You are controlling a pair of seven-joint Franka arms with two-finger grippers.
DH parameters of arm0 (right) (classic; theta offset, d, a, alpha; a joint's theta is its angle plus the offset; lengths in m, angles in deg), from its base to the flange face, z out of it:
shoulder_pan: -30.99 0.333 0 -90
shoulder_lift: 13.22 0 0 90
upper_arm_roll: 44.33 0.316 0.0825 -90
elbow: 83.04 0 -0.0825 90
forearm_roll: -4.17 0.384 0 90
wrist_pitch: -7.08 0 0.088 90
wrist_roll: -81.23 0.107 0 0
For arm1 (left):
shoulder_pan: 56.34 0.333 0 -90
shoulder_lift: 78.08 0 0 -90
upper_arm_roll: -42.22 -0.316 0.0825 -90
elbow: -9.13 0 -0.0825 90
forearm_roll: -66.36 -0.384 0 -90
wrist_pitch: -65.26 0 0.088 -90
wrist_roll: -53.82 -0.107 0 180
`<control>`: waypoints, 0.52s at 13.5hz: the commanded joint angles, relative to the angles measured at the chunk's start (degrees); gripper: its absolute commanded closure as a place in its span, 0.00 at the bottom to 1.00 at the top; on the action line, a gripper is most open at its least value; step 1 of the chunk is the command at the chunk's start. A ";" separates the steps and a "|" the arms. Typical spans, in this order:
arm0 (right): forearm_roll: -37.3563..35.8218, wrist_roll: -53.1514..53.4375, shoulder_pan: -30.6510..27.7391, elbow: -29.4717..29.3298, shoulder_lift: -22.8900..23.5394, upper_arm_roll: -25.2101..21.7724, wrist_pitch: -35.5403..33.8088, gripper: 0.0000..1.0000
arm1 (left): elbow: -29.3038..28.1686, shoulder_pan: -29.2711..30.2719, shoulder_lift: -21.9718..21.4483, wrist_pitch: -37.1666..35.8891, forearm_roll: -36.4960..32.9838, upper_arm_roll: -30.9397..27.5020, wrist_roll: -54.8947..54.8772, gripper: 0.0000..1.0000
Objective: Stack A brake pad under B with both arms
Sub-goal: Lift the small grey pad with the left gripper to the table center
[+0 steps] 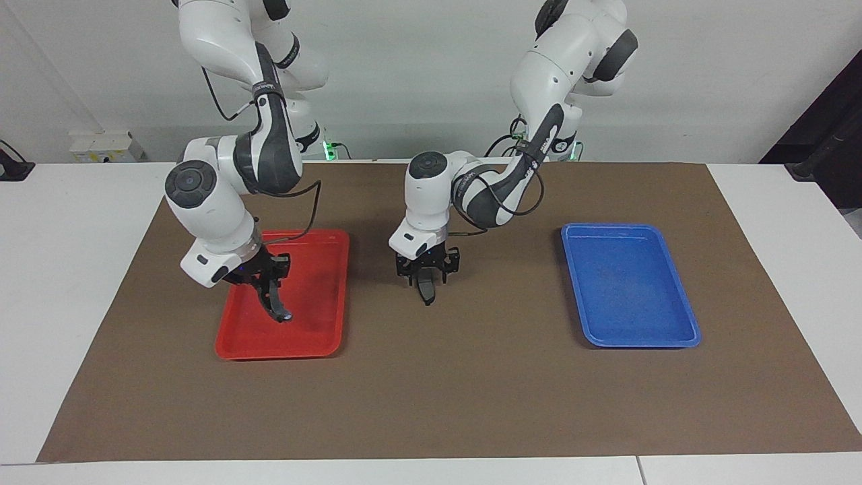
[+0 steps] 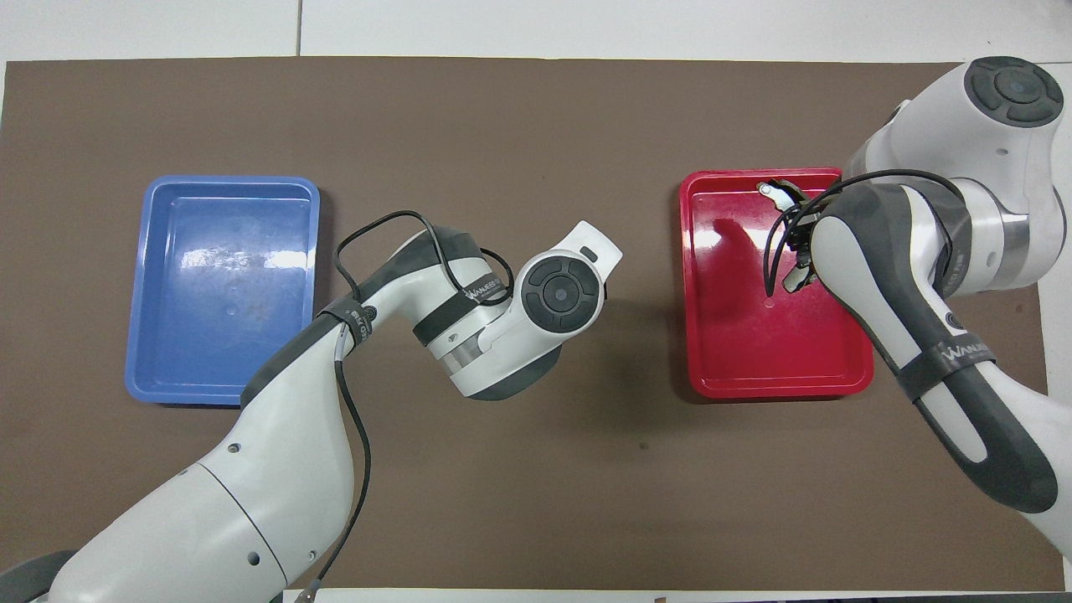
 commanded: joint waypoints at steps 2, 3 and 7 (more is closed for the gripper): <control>0.59 -1.12 -0.28 -1.60 -0.66 1.46 -3.43 1.00 | 3.49 0.37 -3.95 -10.68 -0.37 -1.43 -3.64 0.00; 0.68 -0.42 -0.19 -2.57 -0.31 2.16 -4.22 1.00 | 3.58 2.20 -6.40 -13.31 2.33 -1.52 -7.24 0.00; 0.68 11.32 1.56 -4.43 0.48 7.61 -5.64 1.00 | 3.93 6.61 -16.78 -21.32 15.43 -7.91 -24.99 0.00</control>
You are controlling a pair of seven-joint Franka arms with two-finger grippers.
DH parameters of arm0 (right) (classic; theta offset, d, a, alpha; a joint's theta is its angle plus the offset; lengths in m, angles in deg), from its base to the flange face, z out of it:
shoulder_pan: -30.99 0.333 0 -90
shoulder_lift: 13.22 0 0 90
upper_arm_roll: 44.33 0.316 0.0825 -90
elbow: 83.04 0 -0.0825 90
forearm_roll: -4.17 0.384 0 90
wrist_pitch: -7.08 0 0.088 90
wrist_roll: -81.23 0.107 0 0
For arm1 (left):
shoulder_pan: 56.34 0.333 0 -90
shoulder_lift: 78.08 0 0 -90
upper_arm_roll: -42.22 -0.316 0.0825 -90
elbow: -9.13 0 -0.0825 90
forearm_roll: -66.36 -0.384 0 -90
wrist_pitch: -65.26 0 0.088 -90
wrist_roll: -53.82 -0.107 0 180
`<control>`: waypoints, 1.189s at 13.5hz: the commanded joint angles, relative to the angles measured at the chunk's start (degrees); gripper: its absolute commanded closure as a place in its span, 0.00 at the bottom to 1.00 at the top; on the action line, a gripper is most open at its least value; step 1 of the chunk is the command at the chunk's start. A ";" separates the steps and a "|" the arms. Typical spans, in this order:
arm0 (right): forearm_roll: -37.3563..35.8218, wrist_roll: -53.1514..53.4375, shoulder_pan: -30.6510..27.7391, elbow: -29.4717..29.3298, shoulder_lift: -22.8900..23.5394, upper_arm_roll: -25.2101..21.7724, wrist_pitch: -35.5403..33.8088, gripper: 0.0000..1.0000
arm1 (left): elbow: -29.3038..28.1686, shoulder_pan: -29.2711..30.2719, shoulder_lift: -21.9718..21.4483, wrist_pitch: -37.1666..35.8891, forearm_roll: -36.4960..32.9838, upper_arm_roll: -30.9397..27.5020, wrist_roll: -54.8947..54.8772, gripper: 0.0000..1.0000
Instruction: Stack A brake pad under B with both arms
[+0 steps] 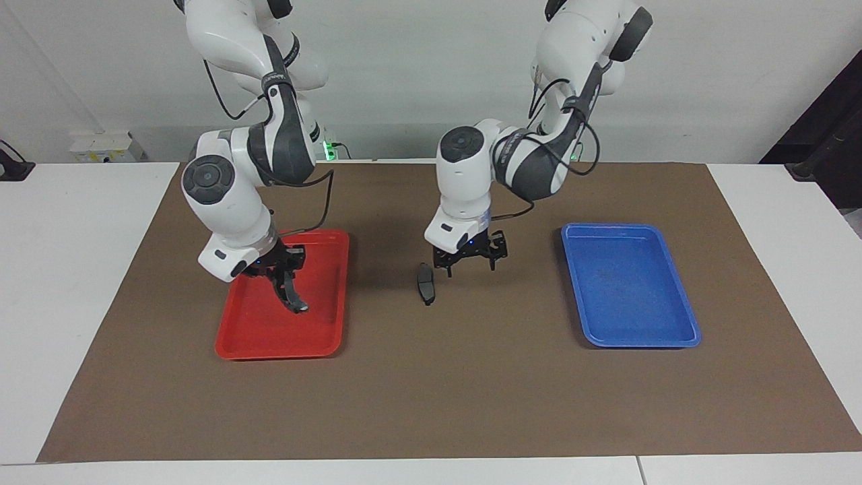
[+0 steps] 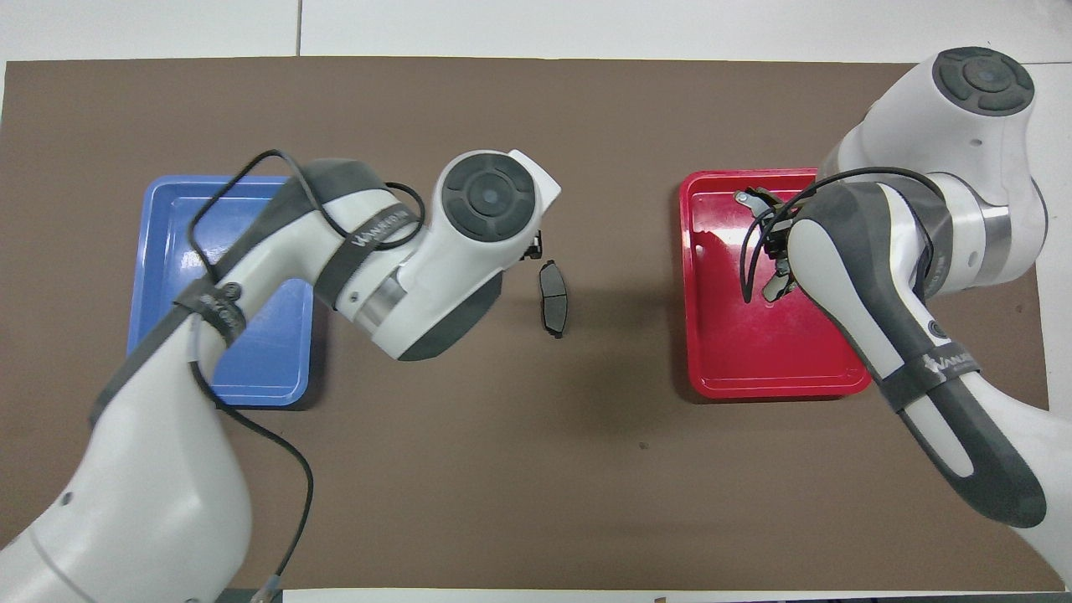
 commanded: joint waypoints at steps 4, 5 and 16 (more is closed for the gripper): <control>0.42 19.02 2.70 -1.53 1.76 10.74 2.83 1.00 | -1.75 6.97 -14.02 -7.82 10.39 -11.45 -22.24 0.00; 0.34 20.00 3.05 -1.44 2.11 12.24 3.89 1.00 | -1.75 8.47 -16.04 -8.70 11.35 -13.29 -26.11 0.00; -2.74 31.25 6.83 1.10 8.97 15.15 14.44 1.00 | -0.61 15.33 -22.74 -16.96 14.44 -18.76 -38.89 0.00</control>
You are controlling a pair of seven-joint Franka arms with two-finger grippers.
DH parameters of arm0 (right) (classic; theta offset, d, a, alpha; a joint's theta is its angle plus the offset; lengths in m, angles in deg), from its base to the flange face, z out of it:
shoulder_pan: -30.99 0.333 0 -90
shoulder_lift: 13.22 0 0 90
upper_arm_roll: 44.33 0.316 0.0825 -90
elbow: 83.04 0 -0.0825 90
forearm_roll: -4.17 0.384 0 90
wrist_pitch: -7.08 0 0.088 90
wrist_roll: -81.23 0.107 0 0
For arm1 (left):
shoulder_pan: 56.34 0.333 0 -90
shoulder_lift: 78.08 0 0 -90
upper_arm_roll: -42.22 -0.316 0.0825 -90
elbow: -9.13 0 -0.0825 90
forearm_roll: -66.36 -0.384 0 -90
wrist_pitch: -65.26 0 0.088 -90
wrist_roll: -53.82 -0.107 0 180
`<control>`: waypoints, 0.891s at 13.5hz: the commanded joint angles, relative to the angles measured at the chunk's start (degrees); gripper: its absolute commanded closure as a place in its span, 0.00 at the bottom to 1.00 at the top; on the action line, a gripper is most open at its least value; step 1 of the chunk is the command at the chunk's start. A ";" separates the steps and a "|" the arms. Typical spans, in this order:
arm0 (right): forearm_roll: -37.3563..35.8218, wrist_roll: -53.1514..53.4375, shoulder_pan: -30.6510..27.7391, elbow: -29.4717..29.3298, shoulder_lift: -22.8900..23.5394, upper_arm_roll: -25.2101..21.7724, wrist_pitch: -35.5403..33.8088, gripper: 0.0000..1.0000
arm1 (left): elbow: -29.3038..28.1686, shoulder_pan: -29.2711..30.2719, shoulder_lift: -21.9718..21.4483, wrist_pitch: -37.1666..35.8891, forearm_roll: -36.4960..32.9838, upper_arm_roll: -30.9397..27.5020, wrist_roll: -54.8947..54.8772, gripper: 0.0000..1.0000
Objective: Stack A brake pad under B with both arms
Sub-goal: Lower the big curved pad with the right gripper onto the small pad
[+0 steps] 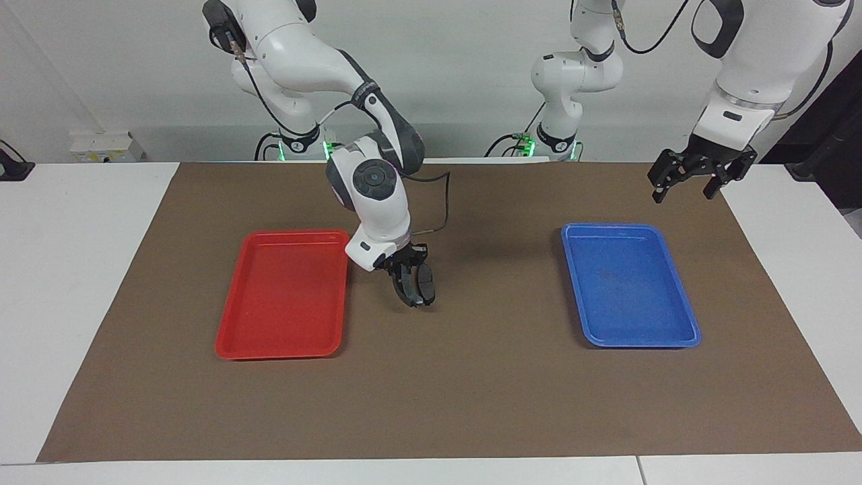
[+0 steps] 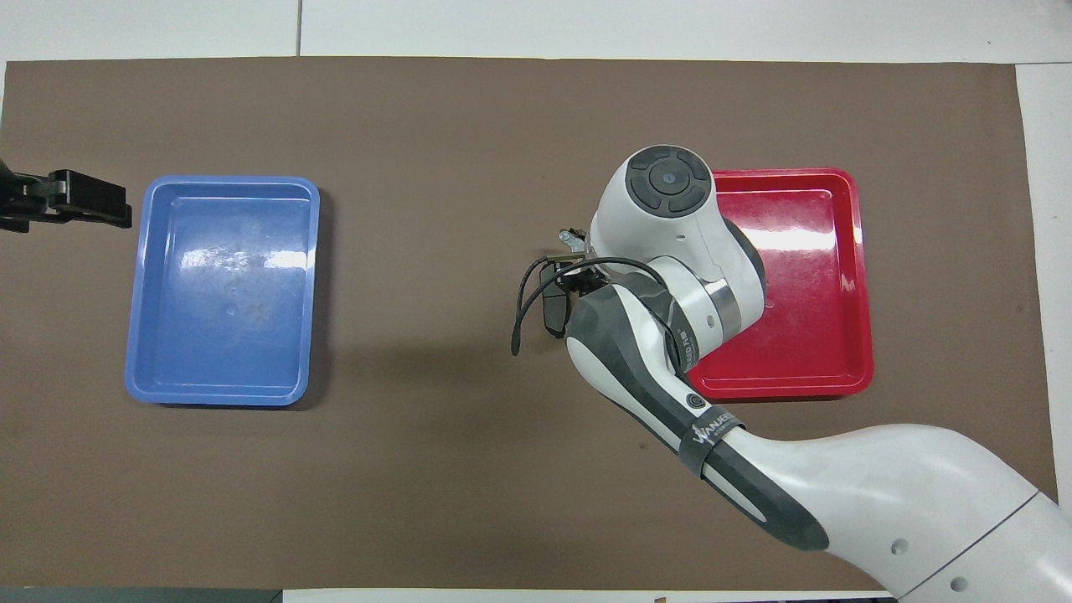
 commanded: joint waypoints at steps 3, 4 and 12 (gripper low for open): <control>-1.23 3.84 0.84 1.17 0.30 1.46 2.51 1.00 | -0.80 0.87 -2.84 -1.09 0.95 1.00 -0.17 0.00; -1.23 4.02 0.93 1.26 0.30 1.55 2.69 1.00 | -1.06 0.87 -2.93 -1.09 0.95 1.00 -0.17 0.00; -1.23 4.54 1.10 2.92 0.57 2.08 5.32 1.00 | -1.59 0.69 -3.02 -1.09 0.95 0.48 -0.17 0.00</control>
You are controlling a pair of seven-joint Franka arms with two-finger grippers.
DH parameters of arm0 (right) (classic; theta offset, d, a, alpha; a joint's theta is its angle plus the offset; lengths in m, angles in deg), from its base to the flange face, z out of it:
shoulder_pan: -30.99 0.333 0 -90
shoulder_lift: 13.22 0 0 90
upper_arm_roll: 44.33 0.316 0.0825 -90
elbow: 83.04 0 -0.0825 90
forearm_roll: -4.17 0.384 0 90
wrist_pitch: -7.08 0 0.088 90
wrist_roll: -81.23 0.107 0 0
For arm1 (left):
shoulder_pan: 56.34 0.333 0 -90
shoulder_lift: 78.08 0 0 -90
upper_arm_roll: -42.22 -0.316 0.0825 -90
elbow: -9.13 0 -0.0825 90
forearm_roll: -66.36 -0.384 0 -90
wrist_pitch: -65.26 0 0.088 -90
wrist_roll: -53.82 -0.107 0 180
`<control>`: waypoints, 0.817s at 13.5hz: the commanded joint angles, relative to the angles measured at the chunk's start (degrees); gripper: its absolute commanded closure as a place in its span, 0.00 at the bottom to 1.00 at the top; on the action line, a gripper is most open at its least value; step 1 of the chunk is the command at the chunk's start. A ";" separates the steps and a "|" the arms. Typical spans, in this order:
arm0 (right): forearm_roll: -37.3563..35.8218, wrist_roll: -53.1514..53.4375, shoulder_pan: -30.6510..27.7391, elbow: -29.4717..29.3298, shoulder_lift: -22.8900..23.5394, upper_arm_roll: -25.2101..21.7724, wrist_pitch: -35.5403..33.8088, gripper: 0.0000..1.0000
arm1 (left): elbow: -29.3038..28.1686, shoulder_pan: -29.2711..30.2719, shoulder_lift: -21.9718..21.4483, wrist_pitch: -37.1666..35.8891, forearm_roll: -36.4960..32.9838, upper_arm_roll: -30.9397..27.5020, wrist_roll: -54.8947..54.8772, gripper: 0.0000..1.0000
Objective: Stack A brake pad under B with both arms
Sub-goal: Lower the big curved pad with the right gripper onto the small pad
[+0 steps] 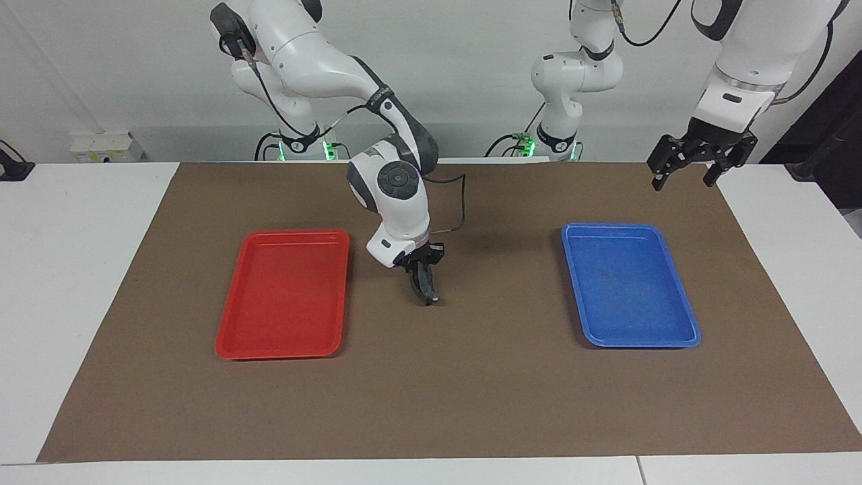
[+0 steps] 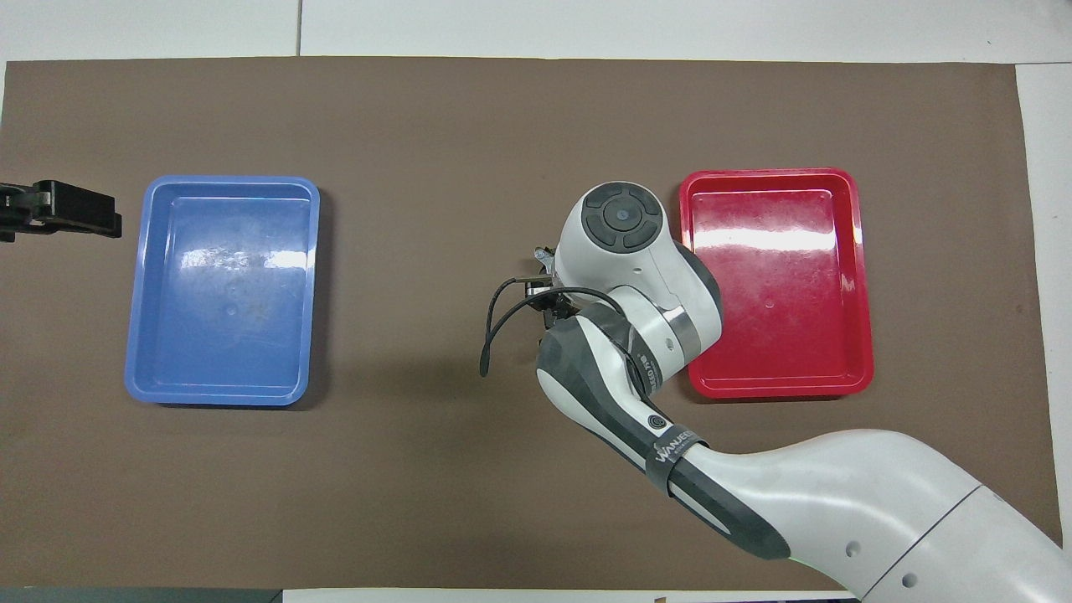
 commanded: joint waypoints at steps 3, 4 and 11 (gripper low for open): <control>-0.74 1.46 -0.87 2.31 0.08 1.01 5.20 1.00 | -1.52 0.45 -1.10 -0.79 0.91 -0.06 -0.09 0.00; -0.74 1.38 -0.87 2.57 0.43 1.01 5.91 1.00 | -1.61 0.45 -1.02 -0.71 1.00 -0.06 -0.09 0.00; -0.83 1.29 -0.96 3.54 0.26 1.01 5.57 0.87 | -2.22 0.36 -0.93 -0.79 1.00 -0.15 0.08 0.00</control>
